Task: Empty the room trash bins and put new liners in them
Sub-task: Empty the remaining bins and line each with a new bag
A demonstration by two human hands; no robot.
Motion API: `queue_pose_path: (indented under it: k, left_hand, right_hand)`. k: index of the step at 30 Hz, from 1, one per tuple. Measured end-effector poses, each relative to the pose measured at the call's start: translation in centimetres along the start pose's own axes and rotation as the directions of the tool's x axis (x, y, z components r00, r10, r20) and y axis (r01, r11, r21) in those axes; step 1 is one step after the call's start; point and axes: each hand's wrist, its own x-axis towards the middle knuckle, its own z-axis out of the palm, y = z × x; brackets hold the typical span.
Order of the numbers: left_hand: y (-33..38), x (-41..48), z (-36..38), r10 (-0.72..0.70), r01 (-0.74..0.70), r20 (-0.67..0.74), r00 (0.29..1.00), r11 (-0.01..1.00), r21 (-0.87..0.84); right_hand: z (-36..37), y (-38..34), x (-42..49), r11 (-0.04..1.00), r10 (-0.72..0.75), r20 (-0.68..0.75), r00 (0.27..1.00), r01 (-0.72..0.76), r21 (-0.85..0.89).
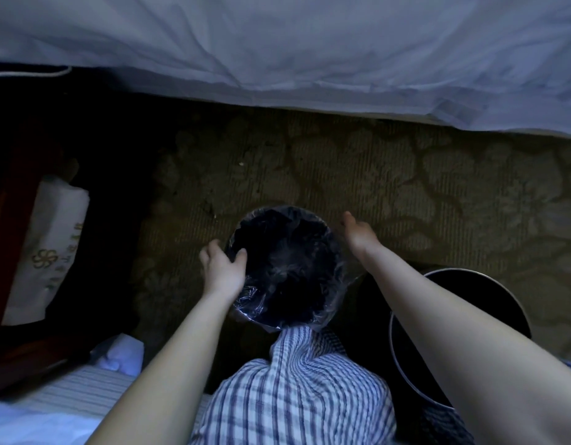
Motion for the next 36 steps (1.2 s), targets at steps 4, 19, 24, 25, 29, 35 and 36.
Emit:
queue_pose_path:
  k: [4, 19, 24, 25, 29, 35, 36]
  left_hand:
    - [4.0, -0.7, 0.0, 0.156, -0.163, 0.132, 0.979, 0.985, 0.050]
    - [18.8, -12.4, 7.9, 0.393, -0.529, 0.586, 0.708, 0.846, 0.071]
    - [15.4, -15.3, 12.9, 0.324, -0.491, 0.597, 0.734, 0.860, 0.138]
    - [14.2, -15.6, 13.8, 0.308, -0.475, 0.583, 0.752, 0.866, 0.156]
    - [9.2, -15.9, 15.8, 0.200, -0.393, 0.524, 0.828, 0.874, 0.287]
    - [6.7, -14.1, 16.9, 0.010, -0.300, 0.595, 0.804, 0.870, 0.391]
    - [6.6, -13.7, 17.0, -0.012, -0.283, 0.605, 0.796, 0.876, 0.391]
  right_hand:
    - [-3.8, -0.3, -2.2, 0.979, -0.198, -0.110, 0.974, 0.191, -0.072]
    - [-20.3, 4.1, -10.2, 0.899, -0.305, -0.309, 0.901, 0.165, -0.406]
    - [-22.2, 9.8, -11.3, 0.912, -0.176, -0.356, 0.918, 0.017, -0.410]
    - [-22.0, 11.3, -11.3, 0.908, -0.157, -0.353, 0.922, -0.007, -0.420]
    - [-20.1, 15.1, -11.1, 0.852, -0.074, -0.318, 0.945, -0.106, -0.514]
    - [-18.1, 16.5, -9.5, 0.829, 0.069, -0.337, 0.939, -0.242, -0.504]
    - [-18.1, 16.7, -9.2, 0.825, 0.080, -0.350, 0.933, -0.259, -0.502]
